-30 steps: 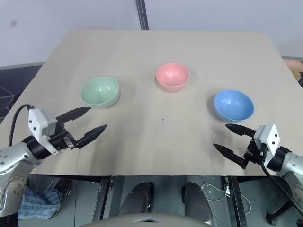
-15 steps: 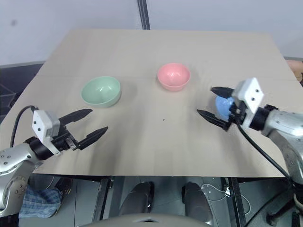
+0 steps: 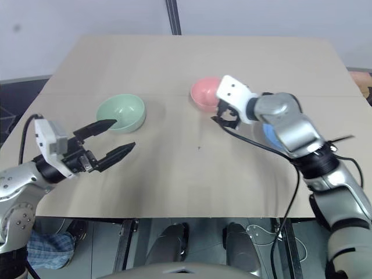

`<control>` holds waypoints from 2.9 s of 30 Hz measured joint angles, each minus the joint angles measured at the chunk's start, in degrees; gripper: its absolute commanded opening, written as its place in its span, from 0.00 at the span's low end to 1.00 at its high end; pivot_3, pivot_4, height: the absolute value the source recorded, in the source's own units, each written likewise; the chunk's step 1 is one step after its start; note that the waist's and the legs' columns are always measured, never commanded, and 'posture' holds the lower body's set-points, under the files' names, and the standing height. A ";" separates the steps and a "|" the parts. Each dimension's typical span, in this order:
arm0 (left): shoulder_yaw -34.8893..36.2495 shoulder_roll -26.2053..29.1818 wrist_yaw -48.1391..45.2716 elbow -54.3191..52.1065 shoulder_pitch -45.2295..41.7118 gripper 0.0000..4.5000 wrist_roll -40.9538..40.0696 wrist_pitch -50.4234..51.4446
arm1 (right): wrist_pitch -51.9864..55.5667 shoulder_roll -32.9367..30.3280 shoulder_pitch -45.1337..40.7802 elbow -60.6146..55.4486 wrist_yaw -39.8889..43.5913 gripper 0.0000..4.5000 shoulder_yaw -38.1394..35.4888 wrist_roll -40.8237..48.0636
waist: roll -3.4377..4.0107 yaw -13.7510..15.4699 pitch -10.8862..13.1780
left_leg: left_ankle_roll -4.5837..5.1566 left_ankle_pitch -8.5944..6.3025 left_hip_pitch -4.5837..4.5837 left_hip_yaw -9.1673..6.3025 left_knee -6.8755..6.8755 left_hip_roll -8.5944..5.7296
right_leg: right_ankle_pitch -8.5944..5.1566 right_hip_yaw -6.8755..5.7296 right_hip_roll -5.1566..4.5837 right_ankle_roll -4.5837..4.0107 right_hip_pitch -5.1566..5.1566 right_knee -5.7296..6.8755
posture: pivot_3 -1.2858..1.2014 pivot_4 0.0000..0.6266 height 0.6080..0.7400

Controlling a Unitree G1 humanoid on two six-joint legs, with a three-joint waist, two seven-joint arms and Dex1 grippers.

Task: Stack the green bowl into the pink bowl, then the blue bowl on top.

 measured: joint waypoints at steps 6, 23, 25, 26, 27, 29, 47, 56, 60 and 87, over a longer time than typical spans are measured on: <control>0.78 0.00 0.59 -2.51 0.91 1.00 -2.07 0.55 | -7.75 9.20 -8.84 19.67 0.87 0.94 4.34 -8.14 | 0.03 -0.06 0.02 | -0.01 0.01 -0.03 0.00 -0.04 0.00 | 0.02 0.00 0.02 -0.04 -0.12 0.07 | 0.52 0.24 1.00; 1.95 0.24 1.10 -5.20 2.45 1.00 -4.26 1.31 | -21.08 17.84 -15.65 41.91 2.21 0.01 3.02 -16.69 | 0.07 -0.23 0.04 | -0.02 0.01 0.00 -0.02 -0.10 0.00 | 0.05 -0.02 0.05 -0.08 -0.16 0.13 | 0.52 0.24 1.00; 1.95 0.25 1.03 -5.17 2.45 1.00 -4.25 1.31 | -21.23 17.85 -15.63 41.81 3.02 0.01 2.65 -17.23 | 0.07 -0.26 0.05 | -0.02 0.01 0.00 -0.02 -0.10 0.00 | 0.05 -0.02 0.06 -0.08 -0.16 0.14 | 0.52 0.24 1.00; 1.95 0.25 0.99 -5.15 2.45 1.00 -4.24 1.31 | -21.24 17.83 -15.54 41.63 3.20 0.01 2.54 -17.32 | 0.07 -0.26 0.05 | -0.02 0.01 0.00 -0.02 -0.10 0.00 | 0.05 -0.02 0.06 -0.08 -0.16 0.14 | 0.52 0.24 1.00; 1.95 0.26 0.96 -5.13 2.45 1.00 -4.24 1.32 | -21.26 17.80 -15.42 41.25 3.37 0.01 2.45 -17.35 | 0.07 -0.26 0.05 | -0.02 0.01 0.00 -0.02 -0.10 0.00 | 0.05 -0.02 0.06 -0.08 -0.16 0.14 | 0.52 0.24 1.00; 1.90 0.34 0.81 -5.07 2.42 1.00 -4.16 1.31 | -21.25 17.32 -14.59 39.04 4.43 0.01 2.36 -17.46 | 0.07 -0.26 0.05 | -0.02 0.01 -0.01 -0.03 -0.10 0.00 | 0.04 -0.02 0.06 -0.08 -0.16 0.13 | 0.52 0.24 1.00; 0.49 0.85 -1.46 -3.19 2.97 1.00 -2.34 0.07 | -1.52 -7.79 15.77 -27.01 29.38 0.01 2.59 -10.07 | 0.12 -0.05 0.08 | -0.01 0.01 0.16 -0.14 0.05 0.08 | 0.04 -0.13 0.13 -0.08 0.10 0.09 | 0.52 0.24 1.00; -0.02 1.18 -2.70 -1.40 1.05 1.00 -1.97 0.07 | 2.23 -5.90 14.54 -27.75 26.75 0.63 2.44 -9.02 | 0.12 0.14 0.08 | -0.01 0.01 0.08 -0.19 0.03 0.03 | 0.05 -0.19 0.03 -0.08 0.11 0.02 | 0.52 0.24 1.00; -0.61 1.40 -3.09 -0.86 0.78 1.00 -1.27 -0.17 | 4.44 -6.74 14.43 -29.38 26.95 0.63 0.47 -6.32 | 0.12 0.15 0.09 | -0.01 0.01 0.05 -0.19 -0.01 0.01 | 0.05 -0.19 0.01 -0.08 0.09 0.00 | 0.52 0.24 1.00; -17.14 9.33 8.21 29.70 -20.11 1.00 31.97 -11.41 | 6.88 -20.50 44.66 -30.09 23.19 0.63 -55.50 24.25 | 0.10 0.06 0.11 | 0.01 0.01 0.13 -0.08 -0.07 -0.03 | 0.04 -0.14 0.03 -0.06 0.15 0.03 | 0.52 0.24 1.00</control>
